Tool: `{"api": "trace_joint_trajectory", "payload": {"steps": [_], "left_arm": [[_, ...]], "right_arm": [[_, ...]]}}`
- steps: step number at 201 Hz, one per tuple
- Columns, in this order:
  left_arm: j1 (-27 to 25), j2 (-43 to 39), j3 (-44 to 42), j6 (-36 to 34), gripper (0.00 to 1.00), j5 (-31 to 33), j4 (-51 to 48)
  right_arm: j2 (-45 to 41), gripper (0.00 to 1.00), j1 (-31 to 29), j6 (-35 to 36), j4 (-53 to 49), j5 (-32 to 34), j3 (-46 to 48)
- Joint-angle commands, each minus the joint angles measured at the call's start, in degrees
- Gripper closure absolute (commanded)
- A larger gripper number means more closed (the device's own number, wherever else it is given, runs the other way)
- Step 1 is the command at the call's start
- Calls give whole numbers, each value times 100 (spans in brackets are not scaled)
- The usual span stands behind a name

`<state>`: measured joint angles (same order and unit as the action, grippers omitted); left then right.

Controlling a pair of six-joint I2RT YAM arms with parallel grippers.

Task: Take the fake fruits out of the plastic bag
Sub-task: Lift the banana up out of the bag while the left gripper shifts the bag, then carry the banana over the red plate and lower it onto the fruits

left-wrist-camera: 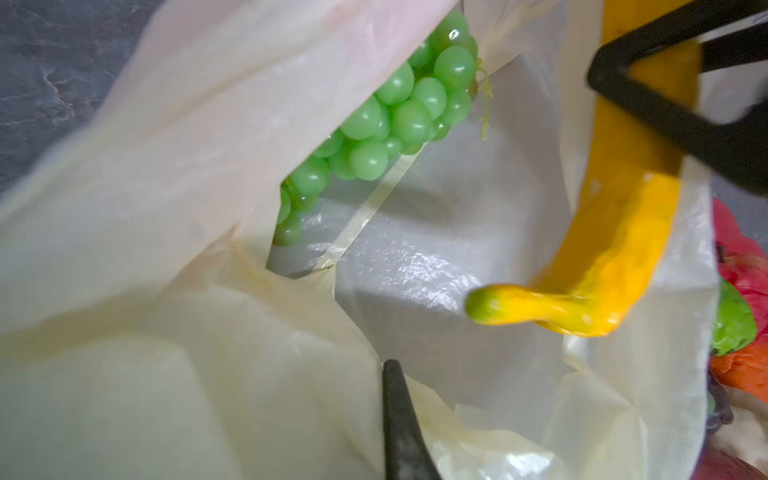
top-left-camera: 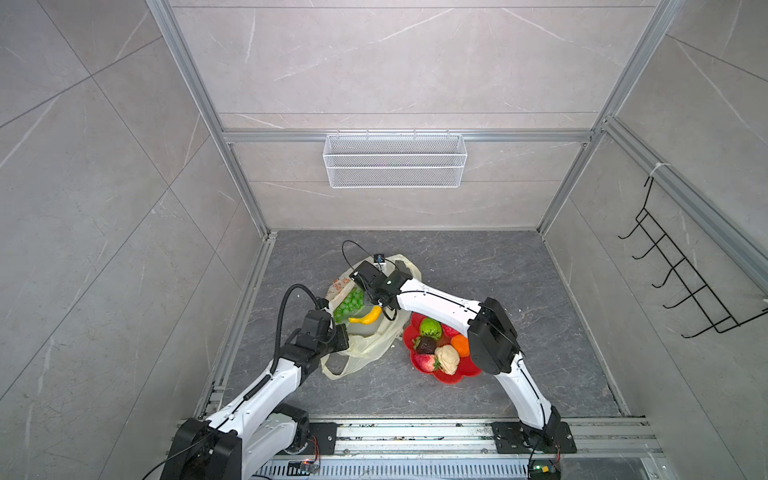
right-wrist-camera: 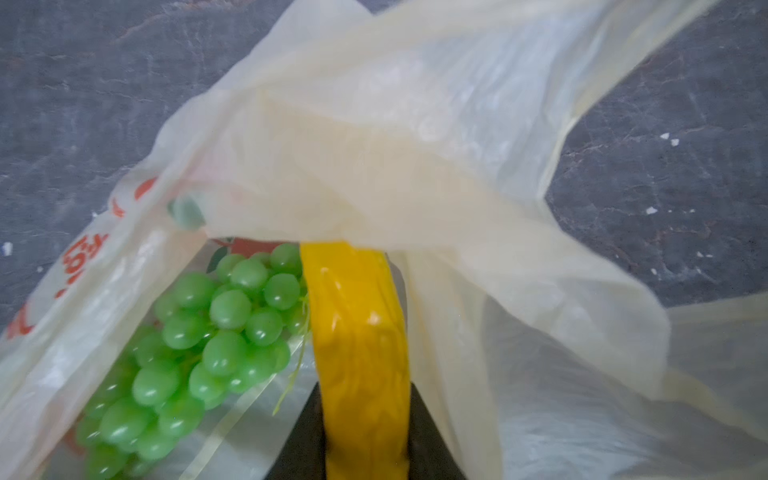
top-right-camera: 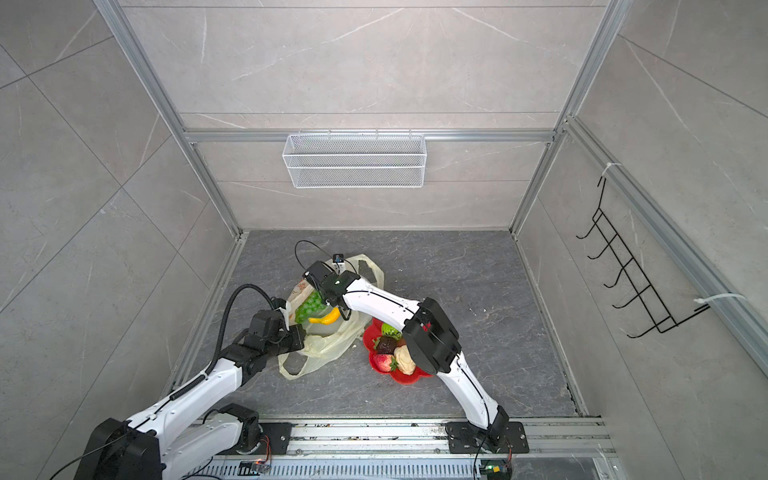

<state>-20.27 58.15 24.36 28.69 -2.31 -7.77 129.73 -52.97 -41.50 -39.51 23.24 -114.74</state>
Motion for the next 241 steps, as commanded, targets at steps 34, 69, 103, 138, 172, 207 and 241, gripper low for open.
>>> {"api": "trace_joint_trajectory", "payload": {"steps": [34, 69, 103, 138, 172, 207, 241], "left_arm": [[-8, -170, 166, 27, 100, 561, -15], [-13, -168, 155, 58, 100, 611, 8], [-12, -235, 117, 65, 100, 634, 30], [-14, -298, 90, 67, 100, 636, 37], [-16, -242, 104, 30, 100, 558, 87], [-18, -351, 35, -12, 100, 436, 173], [-18, -393, 3, -12, 100, 433, 208]], "right_arm": [[-539, 75, -161, 288, 146, -581, 486], [-912, 74, -227, 523, 400, -839, 998], [-1283, 74, -255, 672, 687, -989, 1549], [-1973, 73, -293, 874, 584, -1121, 2101], [-2545, 73, -302, 1202, 267, -1346, 2535], [-3336, 72, -244, 1679, -515, -1033, 3025], [-4069, 72, 99, 1908, -1259, -528, 3606]]}}
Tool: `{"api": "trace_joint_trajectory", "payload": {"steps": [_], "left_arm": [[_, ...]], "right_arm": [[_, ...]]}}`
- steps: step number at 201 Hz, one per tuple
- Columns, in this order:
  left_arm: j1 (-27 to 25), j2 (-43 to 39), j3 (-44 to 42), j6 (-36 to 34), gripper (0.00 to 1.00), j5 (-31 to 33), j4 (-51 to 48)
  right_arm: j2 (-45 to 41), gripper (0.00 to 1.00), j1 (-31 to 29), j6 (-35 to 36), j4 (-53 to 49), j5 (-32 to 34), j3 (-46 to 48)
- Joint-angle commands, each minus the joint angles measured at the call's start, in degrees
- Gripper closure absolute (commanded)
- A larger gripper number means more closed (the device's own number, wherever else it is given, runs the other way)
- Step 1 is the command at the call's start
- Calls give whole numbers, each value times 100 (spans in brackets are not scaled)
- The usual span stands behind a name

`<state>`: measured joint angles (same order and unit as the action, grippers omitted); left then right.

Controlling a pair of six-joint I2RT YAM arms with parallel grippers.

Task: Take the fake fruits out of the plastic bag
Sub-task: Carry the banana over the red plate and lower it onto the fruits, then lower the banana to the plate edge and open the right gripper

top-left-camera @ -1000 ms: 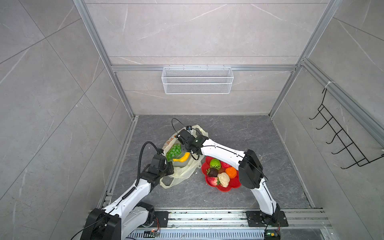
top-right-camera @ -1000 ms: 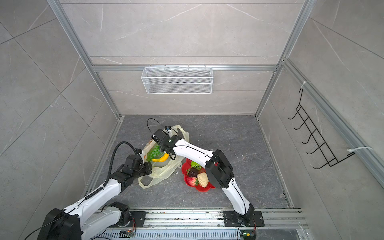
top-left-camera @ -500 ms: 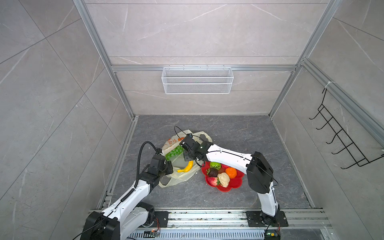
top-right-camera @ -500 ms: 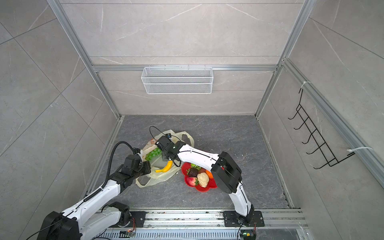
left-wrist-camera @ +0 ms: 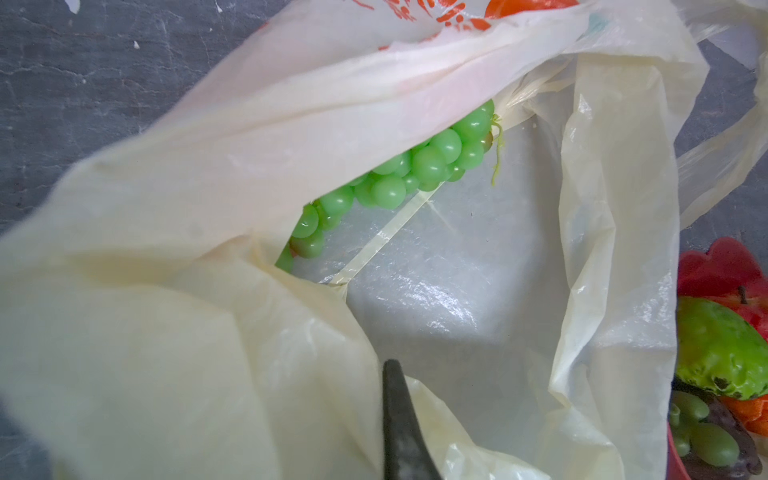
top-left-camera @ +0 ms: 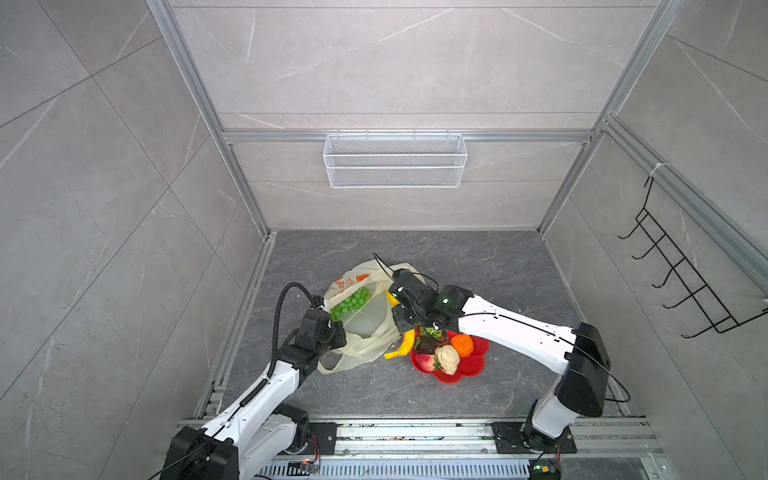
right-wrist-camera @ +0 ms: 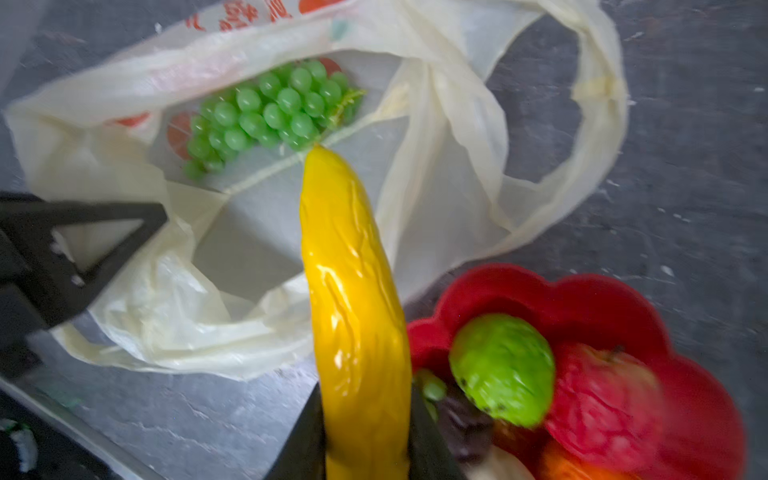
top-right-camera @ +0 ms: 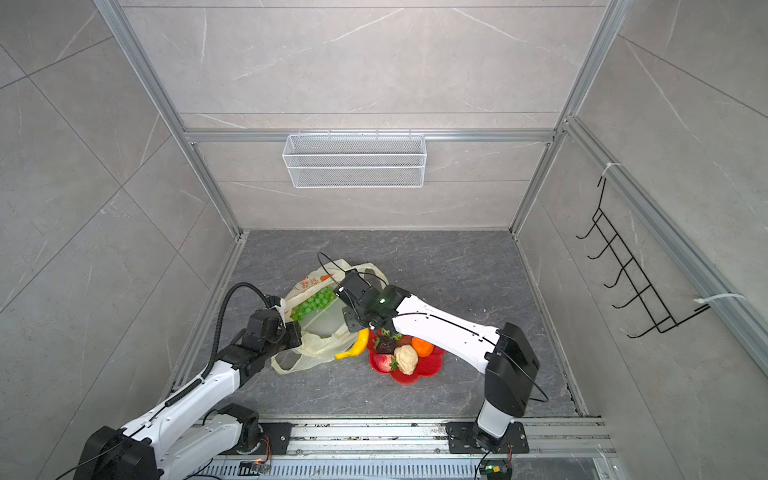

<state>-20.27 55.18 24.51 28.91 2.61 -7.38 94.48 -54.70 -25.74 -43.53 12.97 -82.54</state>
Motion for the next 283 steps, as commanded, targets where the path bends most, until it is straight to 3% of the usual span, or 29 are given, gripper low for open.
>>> {"api": "trace_joint_trajectory", "payload": {"steps": [1, 34, 71, 163, 283], "left_arm": [[-15, -91, -10, -34, 100, -59, 167], [-12, -60, -7, -43, 100, -34, 182], [-12, -73, -17, -43, 100, -50, 200], [-15, -155, -35, -49, 100, -114, 173], [-16, -104, -21, -49, 100, -94, 186]], "right_arm": [[-570, 72, 287, 332, -867, 506, 409], [-1222, 72, 724, 367, -974, 666, 1097], [-1384, 71, 955, 295, -1307, 900, 1219], [-1062, 70, 1385, -218, -1367, 1073, 1979], [-538, 70, 1717, -209, -791, 1120, 2524]]}}
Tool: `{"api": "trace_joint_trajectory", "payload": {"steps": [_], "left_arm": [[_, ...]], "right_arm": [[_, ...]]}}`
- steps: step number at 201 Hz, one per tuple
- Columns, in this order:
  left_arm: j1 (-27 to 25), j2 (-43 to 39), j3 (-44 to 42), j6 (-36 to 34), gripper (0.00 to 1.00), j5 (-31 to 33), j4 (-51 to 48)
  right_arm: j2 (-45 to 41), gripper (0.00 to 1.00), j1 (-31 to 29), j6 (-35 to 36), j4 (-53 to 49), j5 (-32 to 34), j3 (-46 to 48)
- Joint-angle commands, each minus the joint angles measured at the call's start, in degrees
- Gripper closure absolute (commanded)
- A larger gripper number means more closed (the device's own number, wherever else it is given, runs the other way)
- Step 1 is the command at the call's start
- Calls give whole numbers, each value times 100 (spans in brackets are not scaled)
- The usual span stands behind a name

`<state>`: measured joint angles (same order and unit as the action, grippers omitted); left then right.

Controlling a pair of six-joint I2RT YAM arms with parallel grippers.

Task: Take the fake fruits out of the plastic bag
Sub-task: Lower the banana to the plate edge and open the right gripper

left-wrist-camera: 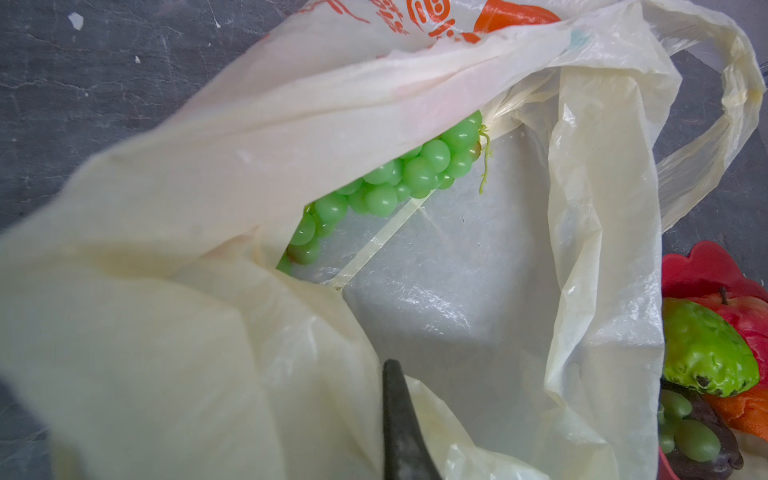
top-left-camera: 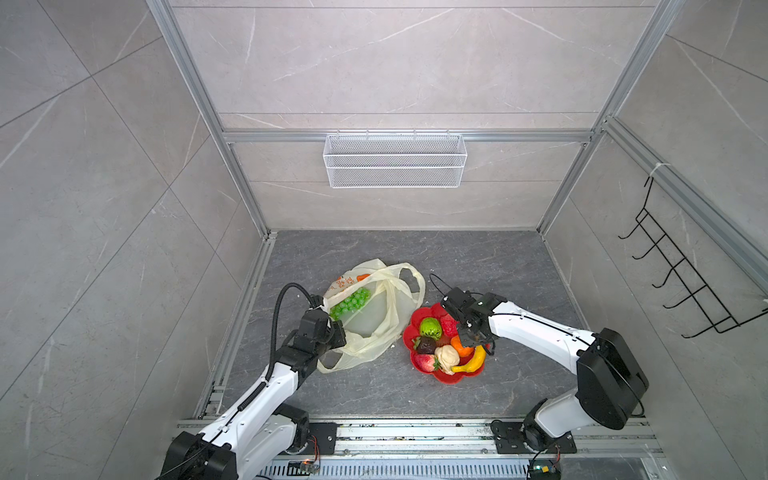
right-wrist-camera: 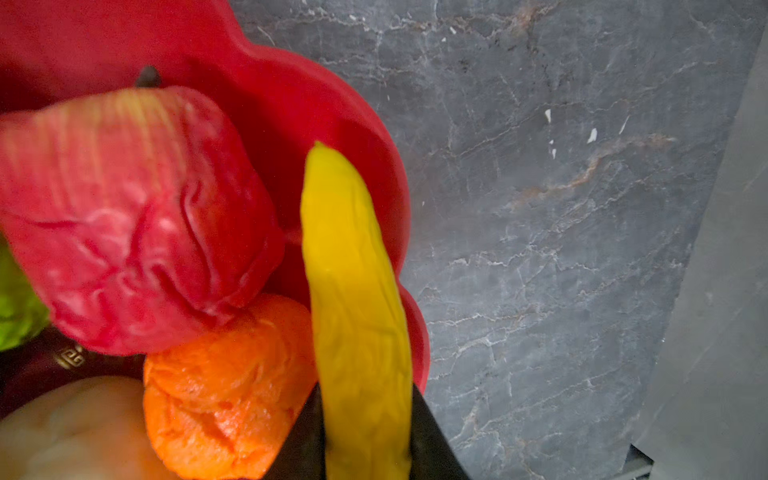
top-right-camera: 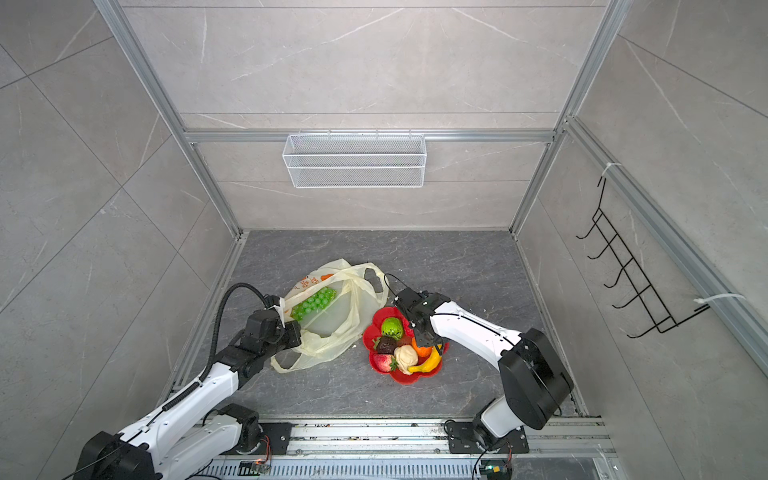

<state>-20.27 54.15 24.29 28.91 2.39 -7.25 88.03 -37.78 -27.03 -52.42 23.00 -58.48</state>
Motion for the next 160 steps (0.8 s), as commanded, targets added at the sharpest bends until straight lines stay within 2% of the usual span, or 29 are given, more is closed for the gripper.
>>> {"api": "trace_joint_trajectory", "payload": {"steps": [1, 43, 99, 160], "left_arm": [[-14, -1, -2, -46, 100, -72, 176], [-12, -10, -12, -42, 100, -42, 179], [-16, 8, -13, -43, 100, -43, 189], [-17, 17, -10, -43, 100, -39, 198]], "right_arm": [[108, 70, 25, -77, 100, 121, 117], [159, 69, 25, -44, 185, 108, 109], [200, 61, 21, -100, 109, 141, 83], [-113, 63, 24, -216, -275, 32, -116]]}}
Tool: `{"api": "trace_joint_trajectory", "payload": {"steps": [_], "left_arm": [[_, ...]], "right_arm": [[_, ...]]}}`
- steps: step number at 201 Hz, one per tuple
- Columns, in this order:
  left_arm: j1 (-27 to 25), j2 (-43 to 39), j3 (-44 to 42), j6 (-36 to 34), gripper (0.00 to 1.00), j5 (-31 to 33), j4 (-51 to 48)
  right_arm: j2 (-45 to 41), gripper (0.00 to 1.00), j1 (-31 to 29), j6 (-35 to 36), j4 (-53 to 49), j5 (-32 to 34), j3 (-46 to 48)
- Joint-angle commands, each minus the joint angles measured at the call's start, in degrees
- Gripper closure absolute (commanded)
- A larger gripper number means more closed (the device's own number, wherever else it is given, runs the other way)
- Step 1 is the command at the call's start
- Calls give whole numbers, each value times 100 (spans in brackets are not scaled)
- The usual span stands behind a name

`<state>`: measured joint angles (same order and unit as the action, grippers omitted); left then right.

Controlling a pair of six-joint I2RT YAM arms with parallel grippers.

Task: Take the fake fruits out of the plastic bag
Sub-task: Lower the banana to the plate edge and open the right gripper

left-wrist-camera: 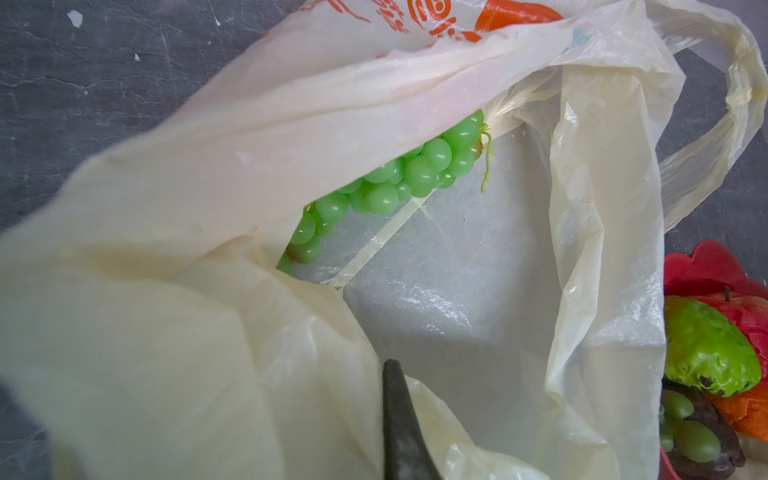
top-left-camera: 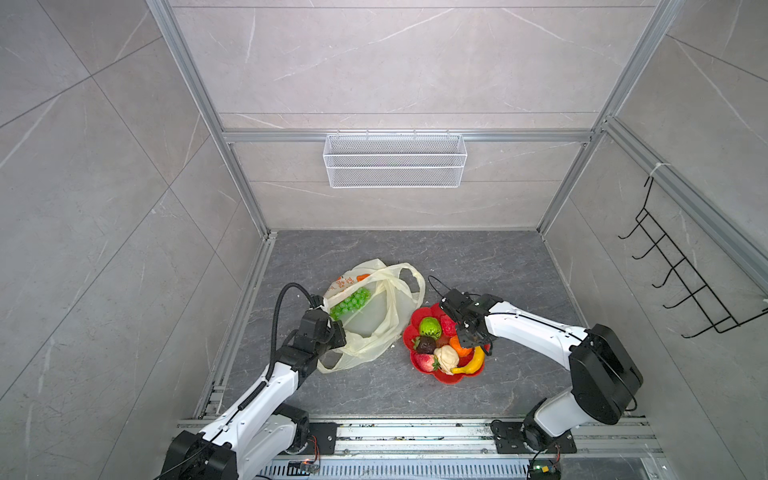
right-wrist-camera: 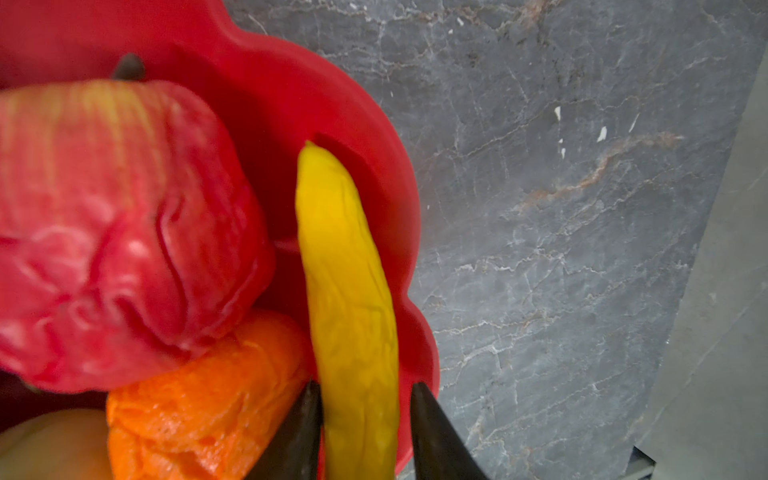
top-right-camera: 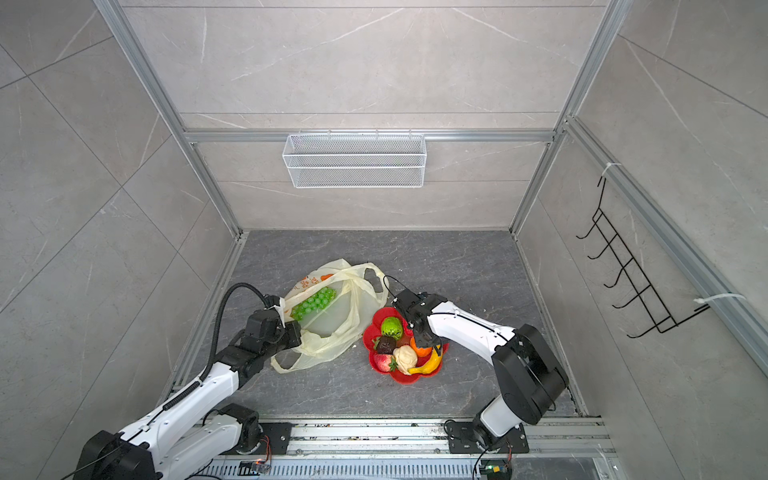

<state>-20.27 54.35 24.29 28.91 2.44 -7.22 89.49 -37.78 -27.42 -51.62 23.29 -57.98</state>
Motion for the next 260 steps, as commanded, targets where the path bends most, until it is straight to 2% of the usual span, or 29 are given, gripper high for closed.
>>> {"api": "trace_joint_trajectory", "payload": {"steps": [1, 50, 81, 109, 159, 205, 237, 260], "left_arm": [[-14, 1, -11, -43, 100, -43, 204], [-14, 35, 5, -43, 100, -68, 205], [-17, 10, -11, -52, 100, -70, 208], [-12, -4, -13, -52, 100, -63, 205], [-14, -2, -12, -52, 100, -83, 209], [-14, 57, 5, -88, 100, -164, 234], [-12, 17, -3, -87, 100, -156, 226], [-12, -29, -17, -63, 100, -78, 230]], "right_arm": [[-267, 64, 24, -181, -366, 2, -168], [-451, 66, 16, -317, -395, -271, -58], [-243, 60, 16, -326, -216, -306, -10], [-157, 67, 15, -292, -18, -456, -31], [-70, 70, 16, -277, 25, -460, -99], [-354, 61, -8, -309, -343, -222, -370], [-786, 55, -548, -530, -447, -85, -851], [-567, 54, -1210, -686, -96, -97, -1413]]}}
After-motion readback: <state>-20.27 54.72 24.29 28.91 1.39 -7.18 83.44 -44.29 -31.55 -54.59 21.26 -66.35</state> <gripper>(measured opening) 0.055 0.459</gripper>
